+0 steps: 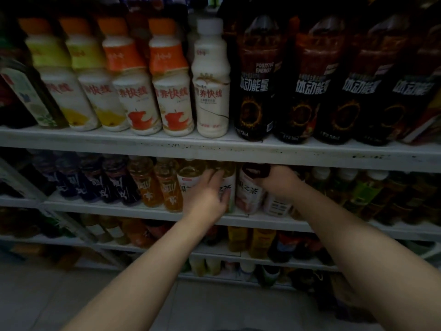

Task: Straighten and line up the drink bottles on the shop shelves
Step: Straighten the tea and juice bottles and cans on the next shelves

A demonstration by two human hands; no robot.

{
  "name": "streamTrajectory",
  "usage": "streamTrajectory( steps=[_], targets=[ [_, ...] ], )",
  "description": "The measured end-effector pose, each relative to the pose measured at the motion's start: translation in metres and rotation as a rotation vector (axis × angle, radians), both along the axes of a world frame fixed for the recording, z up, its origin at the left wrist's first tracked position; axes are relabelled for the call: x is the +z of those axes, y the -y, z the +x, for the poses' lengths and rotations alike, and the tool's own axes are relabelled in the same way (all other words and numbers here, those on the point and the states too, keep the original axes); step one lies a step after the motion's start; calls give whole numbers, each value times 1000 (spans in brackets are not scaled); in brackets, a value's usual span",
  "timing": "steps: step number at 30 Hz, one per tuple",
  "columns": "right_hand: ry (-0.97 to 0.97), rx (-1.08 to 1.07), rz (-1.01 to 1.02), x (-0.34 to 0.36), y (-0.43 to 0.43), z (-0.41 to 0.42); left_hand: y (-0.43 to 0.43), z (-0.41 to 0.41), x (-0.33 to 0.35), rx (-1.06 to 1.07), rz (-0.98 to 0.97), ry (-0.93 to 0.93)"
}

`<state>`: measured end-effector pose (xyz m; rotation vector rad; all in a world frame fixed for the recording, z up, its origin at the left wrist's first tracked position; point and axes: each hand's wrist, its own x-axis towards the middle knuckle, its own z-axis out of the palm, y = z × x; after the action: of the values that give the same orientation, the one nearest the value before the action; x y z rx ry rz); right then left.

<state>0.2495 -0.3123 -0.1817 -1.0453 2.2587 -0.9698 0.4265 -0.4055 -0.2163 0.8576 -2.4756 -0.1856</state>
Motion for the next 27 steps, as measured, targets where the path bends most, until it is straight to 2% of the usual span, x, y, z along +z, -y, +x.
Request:
streamTrajectory(
  steps=[3,7,11,14,18,21,23,25,27],
  targets=[
    [63,-74,-116,-3,1,4,8,-2,-2,-32,-28,25],
    [-82,-158,-202,-15,7,13,19,-4,-2,-58,-55,57],
    [-139,-95,-16,-15,5,-4,26,-3,-1,-57,-50,72],
    [-94,5,60,-12,-1,-13,27,-3,0,-99,-92,-15],
    [-151,33,-139,-14,-27,-13,15,-15,3,-288,-149,-119],
    [-279,-61,-286,-20,-62,-14,5,-39,11,-207,-25,13],
    [-401,-101,-258,-20,-71,-18,2,-57,13,-122,95,143],
    [-331,-200,-186,-16,-65,-24,0,-71,13,-91,124,224],
    [-113,-244,-140,-10,-54,-31,-1,-79,13,-90,128,234]
  ],
)
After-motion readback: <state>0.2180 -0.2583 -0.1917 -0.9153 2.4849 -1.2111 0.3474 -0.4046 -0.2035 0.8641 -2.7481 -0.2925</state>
